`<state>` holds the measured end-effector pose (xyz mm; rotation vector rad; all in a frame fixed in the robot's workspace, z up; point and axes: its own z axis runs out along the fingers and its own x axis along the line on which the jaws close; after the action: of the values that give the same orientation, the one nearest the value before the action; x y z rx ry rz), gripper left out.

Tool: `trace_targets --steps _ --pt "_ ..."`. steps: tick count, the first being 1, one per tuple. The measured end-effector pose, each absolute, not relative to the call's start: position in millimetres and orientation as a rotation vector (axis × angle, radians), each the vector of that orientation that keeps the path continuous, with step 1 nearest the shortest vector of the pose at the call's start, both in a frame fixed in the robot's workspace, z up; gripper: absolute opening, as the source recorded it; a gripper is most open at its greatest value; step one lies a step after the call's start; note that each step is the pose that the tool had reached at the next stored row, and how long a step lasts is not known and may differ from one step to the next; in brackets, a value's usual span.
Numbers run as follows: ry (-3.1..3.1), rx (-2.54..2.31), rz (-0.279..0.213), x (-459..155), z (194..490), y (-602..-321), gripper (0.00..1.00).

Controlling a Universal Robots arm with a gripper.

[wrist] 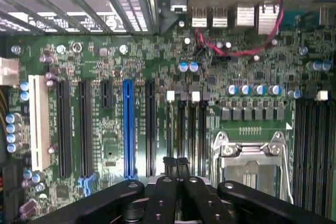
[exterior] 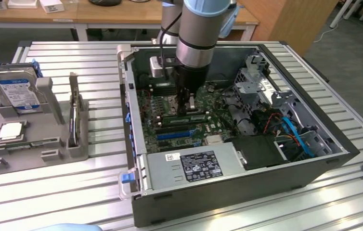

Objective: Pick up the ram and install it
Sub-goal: 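Press down the ram until it locks into place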

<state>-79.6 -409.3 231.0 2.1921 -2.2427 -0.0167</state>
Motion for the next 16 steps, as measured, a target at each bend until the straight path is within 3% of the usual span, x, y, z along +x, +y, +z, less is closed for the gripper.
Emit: trace_targets --steps 16 --pt "-2.247 2.196 -0.008 -81.7 229.1 -409.4 0.10"
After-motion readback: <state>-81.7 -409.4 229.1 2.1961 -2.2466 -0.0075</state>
